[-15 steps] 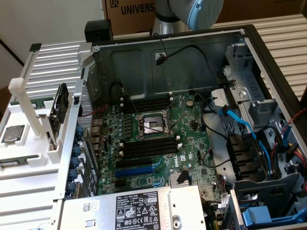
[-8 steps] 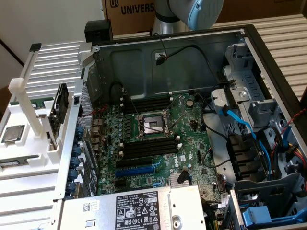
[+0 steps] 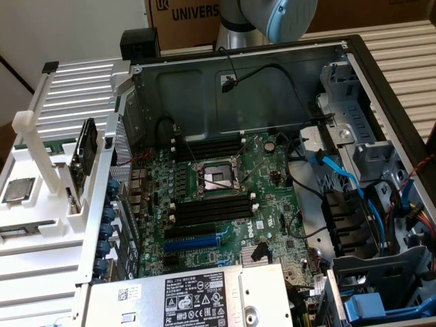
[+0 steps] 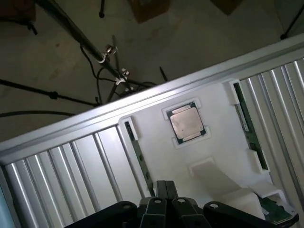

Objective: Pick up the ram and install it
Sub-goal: 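Pick up the ram and move it above insertion slot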

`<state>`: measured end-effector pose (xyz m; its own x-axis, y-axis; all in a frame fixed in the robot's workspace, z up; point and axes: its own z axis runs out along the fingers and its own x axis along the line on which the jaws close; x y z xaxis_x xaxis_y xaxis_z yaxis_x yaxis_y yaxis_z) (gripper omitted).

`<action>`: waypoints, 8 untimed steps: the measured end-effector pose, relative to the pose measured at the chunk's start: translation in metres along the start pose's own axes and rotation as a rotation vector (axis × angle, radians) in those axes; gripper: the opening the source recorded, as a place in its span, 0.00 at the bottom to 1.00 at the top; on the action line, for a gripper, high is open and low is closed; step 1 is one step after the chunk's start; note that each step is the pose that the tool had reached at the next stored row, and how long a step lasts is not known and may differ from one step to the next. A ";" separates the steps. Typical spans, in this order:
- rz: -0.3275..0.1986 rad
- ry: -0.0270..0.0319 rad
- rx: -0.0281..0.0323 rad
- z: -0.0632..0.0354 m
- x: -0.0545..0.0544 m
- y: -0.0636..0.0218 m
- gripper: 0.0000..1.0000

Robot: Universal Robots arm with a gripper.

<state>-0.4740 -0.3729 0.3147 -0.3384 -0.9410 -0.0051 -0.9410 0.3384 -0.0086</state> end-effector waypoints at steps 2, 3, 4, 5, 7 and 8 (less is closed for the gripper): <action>-0.025 -0.0007 0.0007 0.0007 0.000 -0.0001 0.10; -0.036 -0.0008 0.0010 0.0008 0.001 -0.0002 0.10; -0.044 -0.0013 0.0022 0.0009 0.001 -0.0004 0.10; -0.052 -0.0021 0.0039 0.0011 0.002 -0.0007 0.10; -0.064 -0.0031 0.0067 0.0014 0.005 -0.0017 0.10; -0.068 -0.0036 0.0075 0.0018 0.007 -0.0024 0.10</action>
<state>-0.4742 -0.3806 0.3129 -0.2737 -0.9618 -0.0078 -0.9616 0.2738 -0.0165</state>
